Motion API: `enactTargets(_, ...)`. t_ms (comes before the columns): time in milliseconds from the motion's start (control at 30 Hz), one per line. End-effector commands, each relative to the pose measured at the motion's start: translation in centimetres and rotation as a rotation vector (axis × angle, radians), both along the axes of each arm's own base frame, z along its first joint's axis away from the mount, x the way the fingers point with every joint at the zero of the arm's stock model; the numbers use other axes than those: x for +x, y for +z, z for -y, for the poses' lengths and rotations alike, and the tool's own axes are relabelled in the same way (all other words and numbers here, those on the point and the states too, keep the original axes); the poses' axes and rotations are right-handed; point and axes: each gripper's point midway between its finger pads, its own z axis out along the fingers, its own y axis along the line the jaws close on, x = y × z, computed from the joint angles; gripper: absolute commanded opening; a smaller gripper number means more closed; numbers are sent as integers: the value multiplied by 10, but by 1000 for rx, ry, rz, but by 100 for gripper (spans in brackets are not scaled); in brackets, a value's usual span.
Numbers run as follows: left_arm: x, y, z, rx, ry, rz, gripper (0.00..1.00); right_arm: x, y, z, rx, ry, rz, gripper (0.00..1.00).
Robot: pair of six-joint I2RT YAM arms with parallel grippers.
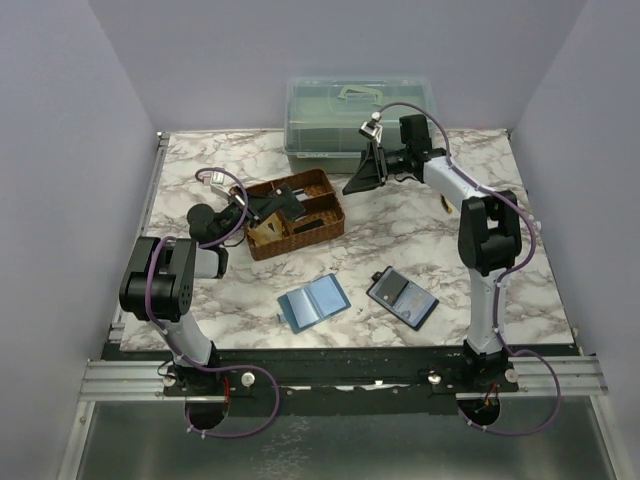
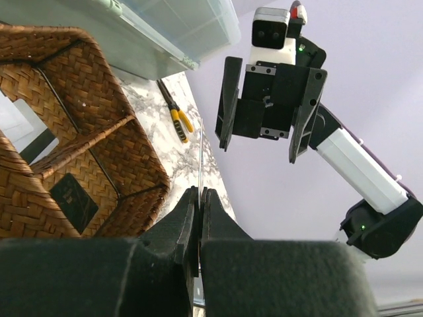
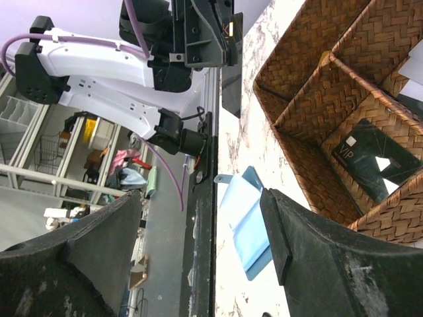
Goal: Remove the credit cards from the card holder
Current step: Place the credit card in the storage box.
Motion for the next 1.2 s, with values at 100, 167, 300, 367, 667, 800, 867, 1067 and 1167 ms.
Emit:
enactTargets(100, -2, 20, 2, -1, -15, 79, 0, -14, 15, -6, 10, 26, 26, 79)
enactTargets(167, 0, 21, 2, 4, -13, 80, 0, -14, 14, -6, 8, 23, 29, 69)
enactTargets(300, 1, 19, 2, 12, -12, 69, 0, -13, 11, -7, -2, 16, 18, 6)
enactTargets(367, 0, 16, 2, 14, -11, 58, 0, -11, 8, -7, -20, -3, 26, 0)
enactTargets(667, 9, 3, 8, 92, 17, -37, 0, -6, 4, -4, -82, -53, 136, 25)
enactTargets(800, 13, -4, 28, 297, -4, -49, 0, -8, 5, 2, -137, -81, 236, 41)
enactTargets(867, 17, -6, 34, 475, -6, -10, 0, -15, 6, 6, -149, -82, 275, 46)
enactTargets(1067, 15, -24, 46, 1042, -145, 186, 0, -39, 10, 20, -175, -83, 364, 53)
enactTargets(1167, 15, -28, 55, 1208, -224, 268, 1, -50, 8, 30, -192, -95, 391, 54)
